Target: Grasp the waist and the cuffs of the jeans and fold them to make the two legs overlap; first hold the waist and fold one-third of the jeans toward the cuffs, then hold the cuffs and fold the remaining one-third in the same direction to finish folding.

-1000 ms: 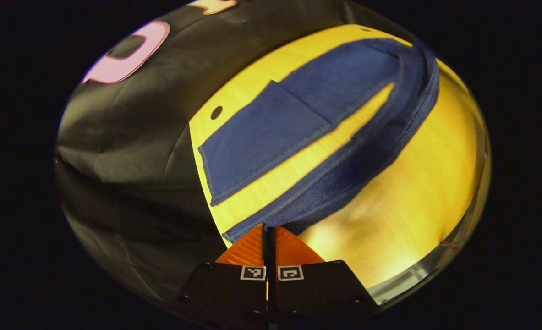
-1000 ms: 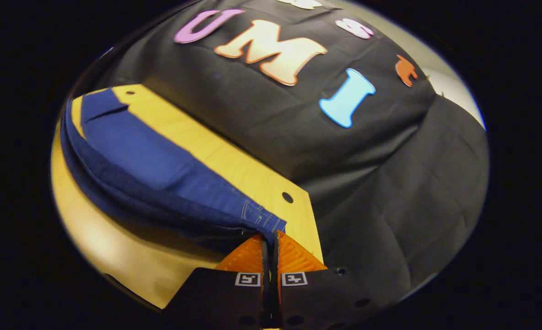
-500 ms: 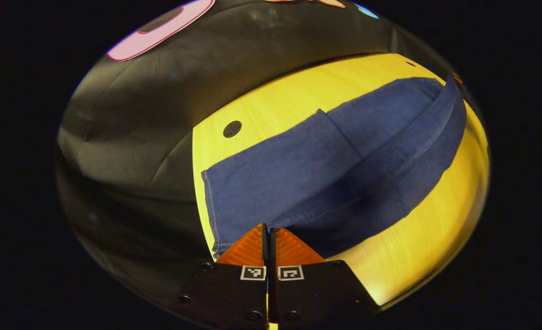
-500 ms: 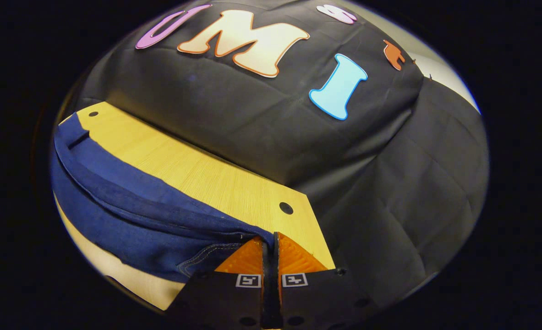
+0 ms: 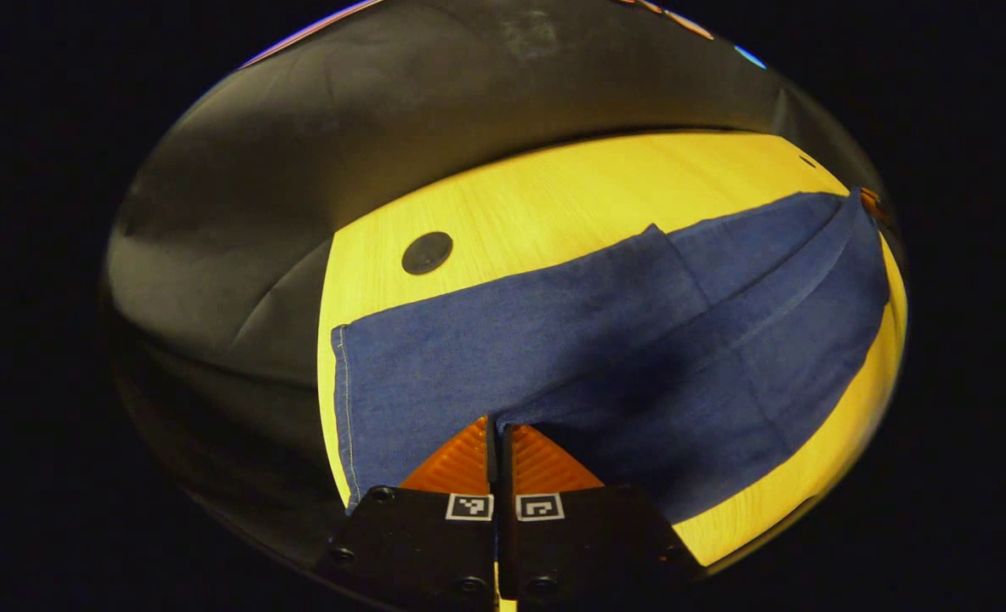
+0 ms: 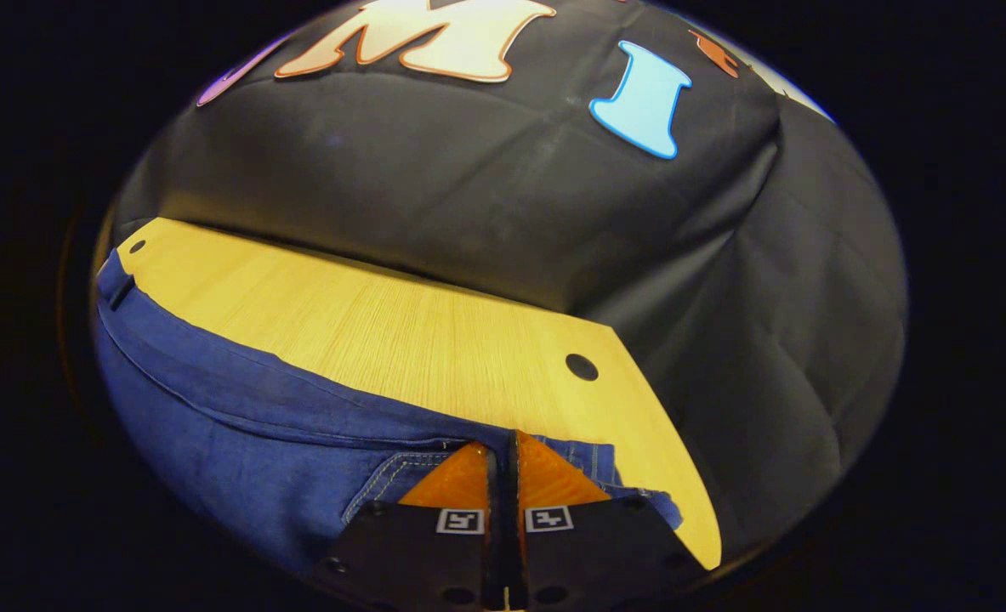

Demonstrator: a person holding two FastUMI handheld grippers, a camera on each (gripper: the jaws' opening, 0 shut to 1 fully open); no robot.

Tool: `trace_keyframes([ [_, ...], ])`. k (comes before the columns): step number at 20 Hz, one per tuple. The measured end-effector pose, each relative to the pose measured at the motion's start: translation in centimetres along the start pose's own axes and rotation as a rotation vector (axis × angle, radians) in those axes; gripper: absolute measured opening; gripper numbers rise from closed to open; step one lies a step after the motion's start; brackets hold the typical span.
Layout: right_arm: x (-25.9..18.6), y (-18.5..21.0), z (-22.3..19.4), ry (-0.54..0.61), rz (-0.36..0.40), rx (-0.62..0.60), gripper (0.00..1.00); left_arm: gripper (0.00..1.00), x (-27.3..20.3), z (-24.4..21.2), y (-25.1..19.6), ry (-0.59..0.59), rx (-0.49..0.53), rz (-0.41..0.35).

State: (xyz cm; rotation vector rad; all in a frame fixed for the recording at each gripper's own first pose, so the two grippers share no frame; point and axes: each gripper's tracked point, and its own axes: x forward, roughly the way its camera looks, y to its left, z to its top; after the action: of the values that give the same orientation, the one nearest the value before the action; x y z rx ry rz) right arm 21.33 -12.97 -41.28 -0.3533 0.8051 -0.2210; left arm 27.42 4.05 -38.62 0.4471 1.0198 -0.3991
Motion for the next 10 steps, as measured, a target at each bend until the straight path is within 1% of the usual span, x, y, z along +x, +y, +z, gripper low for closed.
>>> trace_keyframes([
  [1,0.3,0.0,0.0,-0.001,-0.001,0.011,0.1,0.0,-0.5,0.6,-0.1,-0.027,-0.013,0.036],
  [2,0.0,-0.9,0.6,-0.02,-0.029,0.013,0.4,0.0,-1.4,1.0,-0.3,-0.049,-0.019,0.054],
  [3,-0.6,-1.5,2.0,-0.057,-0.045,0.038,0.7,0.5,-0.3,0.9,-0.6,-0.076,-0.038,0.057],
  [4,-1.4,-2.3,3.1,-0.101,-0.059,0.053,1.0,1.0,-2.0,1.6,-1.1,-0.105,-0.06,0.048],
  [5,-1.6,-3.0,4.1,-0.132,-0.073,0.06,1.0,0.92,-1.3,2.3,-1.1,-0.133,-0.087,0.056],
  [6,-2.4,-3.5,4.6,-0.153,-0.08,0.066,0.99,0.95,-1.2,2.8,-0.7,-0.172,-0.119,0.073],
  [8,-3.2,-4.6,4.8,-0.176,-0.09,0.08,1.0,0.95,-1.6,3.8,-0.8,-0.262,-0.188,0.097],
  [10,-3.5,-6.6,3.4,-0.177,-0.126,0.091,1.0,0.95,-2.3,4.8,-1.3,-0.338,-0.246,0.073],
])
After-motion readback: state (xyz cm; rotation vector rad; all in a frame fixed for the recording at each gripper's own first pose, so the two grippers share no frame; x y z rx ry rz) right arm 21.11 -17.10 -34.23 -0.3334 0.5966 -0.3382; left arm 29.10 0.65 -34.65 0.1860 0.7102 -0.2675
